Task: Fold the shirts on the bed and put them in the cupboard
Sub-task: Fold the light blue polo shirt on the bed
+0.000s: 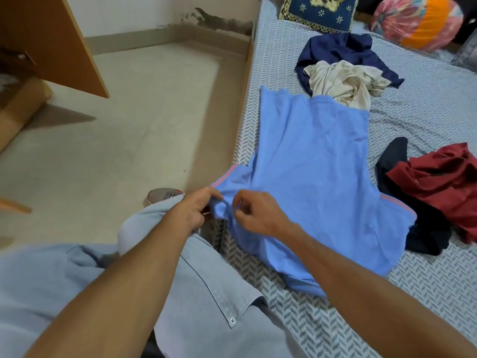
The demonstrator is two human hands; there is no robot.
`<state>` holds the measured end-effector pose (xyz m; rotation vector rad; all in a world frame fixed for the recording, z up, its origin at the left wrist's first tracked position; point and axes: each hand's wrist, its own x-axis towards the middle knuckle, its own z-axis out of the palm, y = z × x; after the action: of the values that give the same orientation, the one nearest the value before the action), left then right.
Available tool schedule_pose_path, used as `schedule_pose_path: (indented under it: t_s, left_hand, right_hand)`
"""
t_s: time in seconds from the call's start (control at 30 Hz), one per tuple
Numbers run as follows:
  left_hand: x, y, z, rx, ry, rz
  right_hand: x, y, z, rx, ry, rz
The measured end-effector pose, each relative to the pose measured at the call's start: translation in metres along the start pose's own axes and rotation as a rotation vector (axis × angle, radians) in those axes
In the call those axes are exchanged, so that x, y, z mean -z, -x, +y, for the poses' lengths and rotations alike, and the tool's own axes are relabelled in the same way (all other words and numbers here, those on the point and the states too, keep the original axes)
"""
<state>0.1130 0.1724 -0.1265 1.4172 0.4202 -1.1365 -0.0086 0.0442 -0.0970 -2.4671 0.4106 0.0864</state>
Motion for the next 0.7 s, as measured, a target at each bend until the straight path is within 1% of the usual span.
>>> schedule_pose_path:
  t_s: [0.07,0.1,0.13,0.17,0.2,0.27,0.3,0.33,0.4,0.47,0.53,0.6,0.7]
  left_hand:
    - [0.004,-0.001,-0.001,-0.039,0.029,-0.001]
    - [0.006,-0.003,-0.002,-0.072,0.047,-0.001]
    - [0.007,-0.005,-0.002,-0.099,0.051,0.001]
    - [0.007,-0.004,-0.001,-0.12,0.049,-0.002]
    - [0.006,-0.003,-0.001,-0.151,0.05,0.006]
    - [0.004,0.001,-0.002,-0.183,0.027,0.046]
    - [0.004,-0.001,-0.004,-0.2,0.015,0.056]
    - [0.005,-0.001,-0.005,-0.212,0.007,0.058]
    - [0.006,0.003,-0.005,-0.237,0.03,0.052]
    - [0.007,0.009,-0.003,-0.266,0.023,0.053]
    - [0.002,0.016,-0.003,-0.293,-0.046,0.052]
    - [-0.006,0.024,0.0,-0.339,-0.152,0.049]
    - [-0.026,0.038,0.0,-0.498,-0.348,0.023]
  right_hand:
    - [0.004,-0.031,0.006,0.019,0.036,0.174]
    - [0.006,-0.047,0.009,0.015,0.081,0.23]
    - [0.009,-0.064,0.012,-0.013,0.13,0.248]
    - [0.014,-0.08,0.014,-0.07,0.172,0.223]
    - [0.018,-0.094,0.013,-0.143,0.214,0.158]
    - [0.024,-0.114,0.012,-0.265,0.329,-0.046]
    - [0.025,-0.121,0.012,-0.275,0.353,-0.135]
    - [0.025,-0.124,0.01,-0.253,0.34,-0.178]
    - [0.027,-0.126,0.005,-0.175,0.211,-0.162]
    - [0.03,-0.12,0.004,-0.104,0.041,-0.094]
    - [0.034,-0.106,0.009,-0.115,-0.077,-0.028]
    - [0.041,-0.091,0.02,-0.168,-0.197,0.031]
    - [0.06,-0.068,0.043,-0.21,-0.334,0.124]
